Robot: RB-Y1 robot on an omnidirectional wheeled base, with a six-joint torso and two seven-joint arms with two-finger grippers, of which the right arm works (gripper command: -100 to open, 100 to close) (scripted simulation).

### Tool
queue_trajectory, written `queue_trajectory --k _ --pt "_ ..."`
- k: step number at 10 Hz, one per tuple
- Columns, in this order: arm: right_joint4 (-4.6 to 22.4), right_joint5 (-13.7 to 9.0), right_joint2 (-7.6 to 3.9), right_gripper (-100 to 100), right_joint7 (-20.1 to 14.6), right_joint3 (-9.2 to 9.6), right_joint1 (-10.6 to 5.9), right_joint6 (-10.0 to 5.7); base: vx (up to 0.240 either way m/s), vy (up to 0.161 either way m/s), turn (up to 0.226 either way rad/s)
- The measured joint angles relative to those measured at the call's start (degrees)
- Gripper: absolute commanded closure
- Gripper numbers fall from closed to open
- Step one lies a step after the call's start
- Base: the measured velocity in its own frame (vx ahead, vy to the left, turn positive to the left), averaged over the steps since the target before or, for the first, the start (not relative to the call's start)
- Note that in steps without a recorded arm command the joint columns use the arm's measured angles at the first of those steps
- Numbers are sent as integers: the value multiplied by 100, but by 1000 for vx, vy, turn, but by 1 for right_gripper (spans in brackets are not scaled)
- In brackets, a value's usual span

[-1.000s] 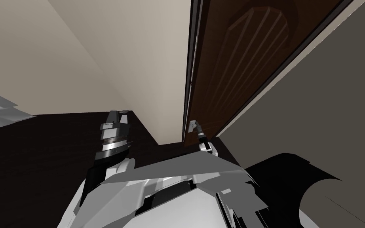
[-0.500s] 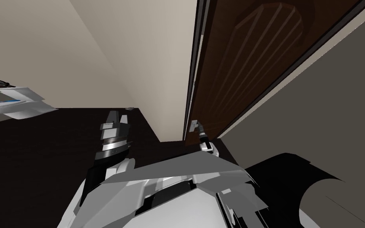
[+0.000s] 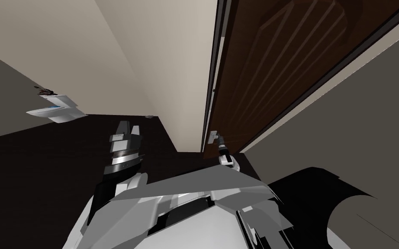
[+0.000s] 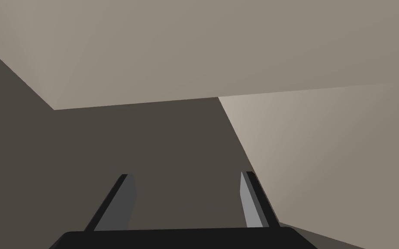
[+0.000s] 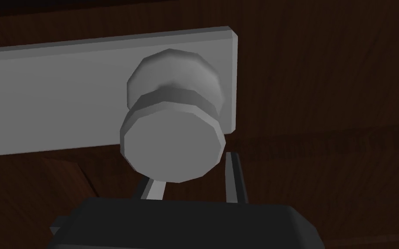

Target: Pull the door open

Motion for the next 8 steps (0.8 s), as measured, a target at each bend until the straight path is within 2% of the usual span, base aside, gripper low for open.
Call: queue_trajectory --k 3,4,5,6,8 --pt "163 -391 -13 100 -431 -26 -88 54 -112 -52 200" --pt "319 -531 -18 100 -582 -44 -186 27 -107 -55 193" --pt "403 -675 -35 100 -738 -53 -246 28 -76 -34 55" --pt "373 -749 -59 100 -850 -45 -248 86 -20 -4 -24" --pt "376 -771 -50 100 -894 -32 -227 98 6 5 -12"
